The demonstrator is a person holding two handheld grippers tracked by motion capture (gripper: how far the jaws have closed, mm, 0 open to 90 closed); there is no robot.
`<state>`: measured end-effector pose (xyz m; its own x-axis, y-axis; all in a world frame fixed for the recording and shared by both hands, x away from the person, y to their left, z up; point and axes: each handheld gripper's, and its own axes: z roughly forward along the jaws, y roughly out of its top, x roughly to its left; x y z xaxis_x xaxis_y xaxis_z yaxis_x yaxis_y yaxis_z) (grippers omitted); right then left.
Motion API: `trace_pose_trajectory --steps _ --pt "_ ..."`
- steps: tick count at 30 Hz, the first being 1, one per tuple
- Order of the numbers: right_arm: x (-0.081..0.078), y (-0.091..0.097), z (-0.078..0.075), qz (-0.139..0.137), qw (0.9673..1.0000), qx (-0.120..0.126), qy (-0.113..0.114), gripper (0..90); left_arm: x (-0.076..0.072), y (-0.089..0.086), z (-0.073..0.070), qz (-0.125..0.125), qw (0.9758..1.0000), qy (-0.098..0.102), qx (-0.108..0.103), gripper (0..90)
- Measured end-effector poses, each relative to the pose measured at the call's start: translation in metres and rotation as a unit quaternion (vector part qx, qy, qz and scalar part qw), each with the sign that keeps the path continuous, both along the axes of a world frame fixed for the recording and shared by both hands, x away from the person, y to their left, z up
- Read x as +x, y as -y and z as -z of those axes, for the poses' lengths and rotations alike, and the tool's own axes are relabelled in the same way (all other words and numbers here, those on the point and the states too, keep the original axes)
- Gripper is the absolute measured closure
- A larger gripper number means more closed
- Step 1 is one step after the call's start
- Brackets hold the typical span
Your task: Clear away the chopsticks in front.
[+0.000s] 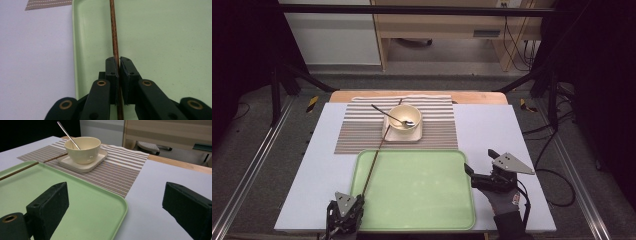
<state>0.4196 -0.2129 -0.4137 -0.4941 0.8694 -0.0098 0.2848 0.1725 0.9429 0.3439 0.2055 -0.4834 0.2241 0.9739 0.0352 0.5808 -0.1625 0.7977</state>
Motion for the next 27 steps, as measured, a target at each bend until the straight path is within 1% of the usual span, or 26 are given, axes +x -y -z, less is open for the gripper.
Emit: trace_pose_trajectory --steps 6,9,12,13,14,15,17,18,19,20,21,22,23,26,27 --pt "0.000 -0.001 0.000 -0.001 1.0000 -0.001 0.000 7.1 0.001 0.001 0.000 0.004 1.0000 -0.006 0.004 84.0" --pt "0.000 -0.001 0.000 -0.001 1.0000 -0.001 0.000 7.1 0.002 0.001 0.000 0.004 1.0000 -0.006 0.003 84.0" --pt "0.000 -0.001 0.000 -0.002 1.0000 -0.001 0.000 7.1 0.002 0.000 0.000 0.008 1.0000 0.000 -0.005 82.0" --pt "0.000 -0.001 0.000 -0.002 1.0000 0.000 0.000 7.1 0.003 0.000 -0.001 0.012 0.9999 0.001 -0.007 78.2" --pt "0.000 -0.001 0.000 -0.002 1.0000 0.000 0.000 7.1 0.003 0.000 -0.002 0.014 0.9999 0.004 -0.009 78.2" --pt "0.000 -0.001 0.000 -0.002 1.0000 0.000 -0.001 7.0 0.003 -0.001 -0.003 0.018 0.9997 0.007 -0.012 75.7" --pt "0.000 -0.002 0.000 -0.002 1.0000 0.000 -0.001 7.0 0.004 -0.002 -0.008 0.029 0.9993 0.015 -0.021 67.3" --pt "0.000 -0.002 0.000 -0.002 1.0000 0.000 -0.001 7.0 0.005 -0.003 -0.011 0.033 0.9990 0.019 -0.024 67.3" --pt "0.000 -0.002 0.000 -0.002 1.0000 0.000 0.000 7.0 0.006 -0.003 -0.014 0.044 0.9982 0.026 -0.033 61.3" --pt "0.000 -0.001 0.000 -0.002 1.0000 0.000 0.000 6.9 0.007 -0.004 -0.017 0.049 0.9975 0.031 -0.040 59.1" --pt "0.000 -0.001 0.000 -0.002 1.0000 0.000 0.000 7.0 0.010 -0.005 -0.023 0.063 0.9965 0.037 -0.041 57.0" --pt "0.000 -0.001 0.000 -0.002 1.0000 0.000 0.000 7.0 0.010 -0.005 -0.023 0.063 0.9965 0.037 -0.041 56.2" --pt "0.000 -0.001 0.000 -0.002 1.0000 0.002 -0.001 7.0 0.013 -0.006 -0.027 0.073 0.9951 0.042 -0.052 56.2" --pt "0.000 -0.001 0.000 -0.001 1.0000 0.004 -0.003 7.0 0.020 -0.006 -0.037 0.090 0.9928 0.053 -0.060 55.9" --pt "0.001 0.000 0.001 -0.001 1.0000 0.004 -0.003 7.0 0.022 -0.006 -0.039 0.098 0.9916 0.057 -0.062 56.7"
